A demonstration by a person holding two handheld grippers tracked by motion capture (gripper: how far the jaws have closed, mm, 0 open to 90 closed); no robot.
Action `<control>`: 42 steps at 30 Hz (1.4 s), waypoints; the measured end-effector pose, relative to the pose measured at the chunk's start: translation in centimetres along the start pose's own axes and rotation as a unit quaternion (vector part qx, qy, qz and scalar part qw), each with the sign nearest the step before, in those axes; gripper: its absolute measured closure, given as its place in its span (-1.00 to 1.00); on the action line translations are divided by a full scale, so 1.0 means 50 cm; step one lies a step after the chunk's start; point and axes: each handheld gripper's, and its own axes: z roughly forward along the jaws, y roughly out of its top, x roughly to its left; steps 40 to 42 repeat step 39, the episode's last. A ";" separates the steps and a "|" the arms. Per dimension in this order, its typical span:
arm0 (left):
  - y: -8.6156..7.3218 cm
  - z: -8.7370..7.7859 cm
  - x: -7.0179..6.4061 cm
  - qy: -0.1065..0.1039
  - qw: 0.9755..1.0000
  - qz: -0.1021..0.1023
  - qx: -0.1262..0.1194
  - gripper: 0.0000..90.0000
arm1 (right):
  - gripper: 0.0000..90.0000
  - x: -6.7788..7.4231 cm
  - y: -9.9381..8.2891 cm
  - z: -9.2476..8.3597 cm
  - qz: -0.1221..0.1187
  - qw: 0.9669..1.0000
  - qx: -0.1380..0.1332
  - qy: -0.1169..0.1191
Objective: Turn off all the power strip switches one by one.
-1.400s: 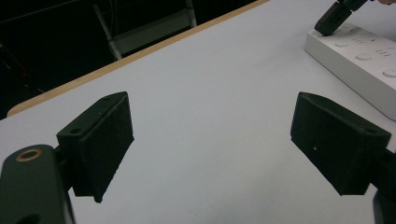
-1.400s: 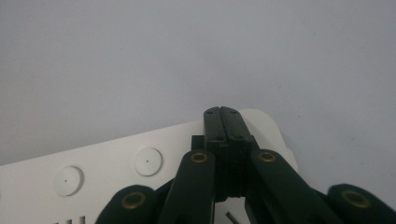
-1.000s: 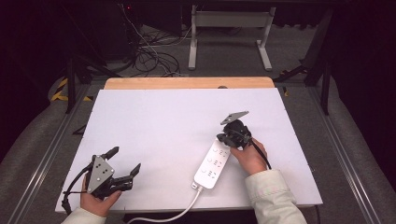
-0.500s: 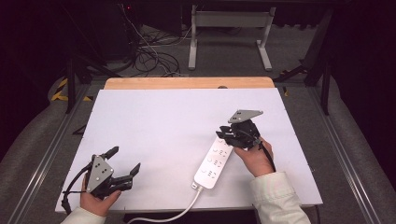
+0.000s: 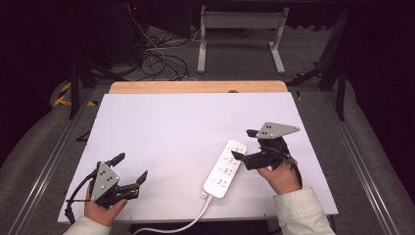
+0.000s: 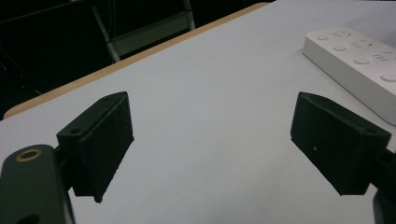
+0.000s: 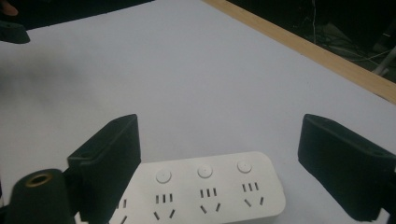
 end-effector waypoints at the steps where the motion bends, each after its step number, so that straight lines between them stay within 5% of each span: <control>1: 0.000 0.000 0.000 0.000 1.000 0.000 0.000 -0.69 | -0.78 0.000 -0.006 -0.007 -0.002 1.000 -0.005 -0.003; 11: 0.001 0.001 -0.002 0.001 1.000 0.001 0.001 -0.69 | -0.95 -0.008 -0.087 -0.062 0.003 0.998 -0.053 -0.018; 22: 0.001 -0.001 -0.001 -0.008 1.000 -0.004 -0.009 -0.71 | -1.00 -0.021 -0.171 -0.068 0.014 0.999 -0.048 -0.018; 29: -0.001 -0.009 0.000 -0.017 1.000 0.002 -0.009 -0.72 | -1.00 -0.032 -0.226 -0.062 0.065 0.996 -0.064 0.007; 35: -0.004 -0.020 0.004 -0.028 0.999 -0.014 -0.006 -0.73 | -1.00 -0.030 -0.230 -0.052 0.055 0.998 -0.023 -0.007; 42: -0.006 -0.015 0.003 -0.028 1.000 -0.012 0.002 -0.73 | -1.00 -0.031 -0.225 -0.050 0.057 0.998 -0.024 -0.013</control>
